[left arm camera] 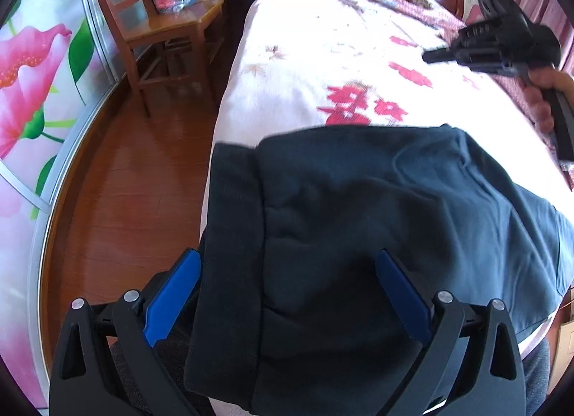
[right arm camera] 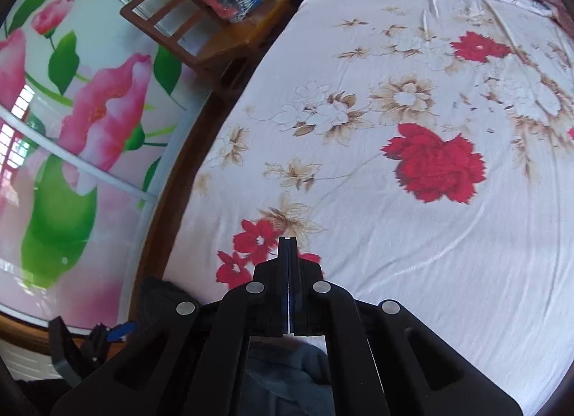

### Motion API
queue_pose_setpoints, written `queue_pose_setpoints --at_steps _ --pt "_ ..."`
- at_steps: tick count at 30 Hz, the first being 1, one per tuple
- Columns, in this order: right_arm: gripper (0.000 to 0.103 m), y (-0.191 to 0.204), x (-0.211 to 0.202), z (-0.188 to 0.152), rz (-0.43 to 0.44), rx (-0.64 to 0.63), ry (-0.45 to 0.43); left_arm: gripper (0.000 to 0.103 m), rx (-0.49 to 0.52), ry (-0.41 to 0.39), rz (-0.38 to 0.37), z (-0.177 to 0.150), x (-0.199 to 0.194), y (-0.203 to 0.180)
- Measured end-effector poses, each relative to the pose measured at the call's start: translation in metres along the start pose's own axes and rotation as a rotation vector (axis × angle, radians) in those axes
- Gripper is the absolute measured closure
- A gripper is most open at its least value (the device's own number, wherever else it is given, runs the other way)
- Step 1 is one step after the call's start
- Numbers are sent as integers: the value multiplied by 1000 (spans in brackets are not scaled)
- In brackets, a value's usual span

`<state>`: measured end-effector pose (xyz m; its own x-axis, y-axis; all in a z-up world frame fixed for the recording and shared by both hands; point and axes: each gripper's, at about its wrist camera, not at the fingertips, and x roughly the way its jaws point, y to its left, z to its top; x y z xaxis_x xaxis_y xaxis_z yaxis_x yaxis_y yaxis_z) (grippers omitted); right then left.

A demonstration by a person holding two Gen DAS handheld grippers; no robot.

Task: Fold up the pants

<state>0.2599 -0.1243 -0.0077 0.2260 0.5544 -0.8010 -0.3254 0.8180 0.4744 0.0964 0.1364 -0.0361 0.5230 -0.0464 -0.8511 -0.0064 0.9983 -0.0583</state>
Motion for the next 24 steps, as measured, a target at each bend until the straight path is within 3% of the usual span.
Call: queue_pose_setpoints --at_steps 1,2,3,5,7,9,11,13,14,16,19,21,24 --pt "103 -2 -12 -10 34 14 -21 5 11 -21 -3 2 -5 -2" --pt "103 -4 -28 -24 -12 11 -45 5 23 -40 -21 5 -9 -6" --pt "103 -8 -44 -41 -70 17 -67 5 40 -62 -63 9 -16 -13" --pt "103 -31 -86 -82 -46 100 -138 5 68 -104 -153 20 -27 -28" --pt "103 -62 -126 -125 -171 180 -196 5 126 -136 -259 33 -33 -54" --pt "103 -98 -162 -171 -254 264 -214 5 194 -159 -299 45 -32 -84" --pt "103 -130 -187 -213 -396 329 -190 5 266 -165 -335 55 -25 -113" --pt "80 -150 -204 -247 -534 311 -165 5 342 -125 -320 63 -8 -144" --pt "63 -163 -213 -264 -588 353 -166 5 368 -100 -302 66 5 -157" --pt "62 -196 -238 -297 -566 525 -238 5 396 -62 -293 66 26 -174" --pt "62 -220 -277 -345 -755 681 -350 5 408 -13 -219 63 56 -186" --pt "62 -242 -304 -385 -748 846 -435 4 411 45 -164 57 79 -182" --pt "62 -278 -337 -450 -690 1090 -589 4 377 50 -209 51 86 -167"
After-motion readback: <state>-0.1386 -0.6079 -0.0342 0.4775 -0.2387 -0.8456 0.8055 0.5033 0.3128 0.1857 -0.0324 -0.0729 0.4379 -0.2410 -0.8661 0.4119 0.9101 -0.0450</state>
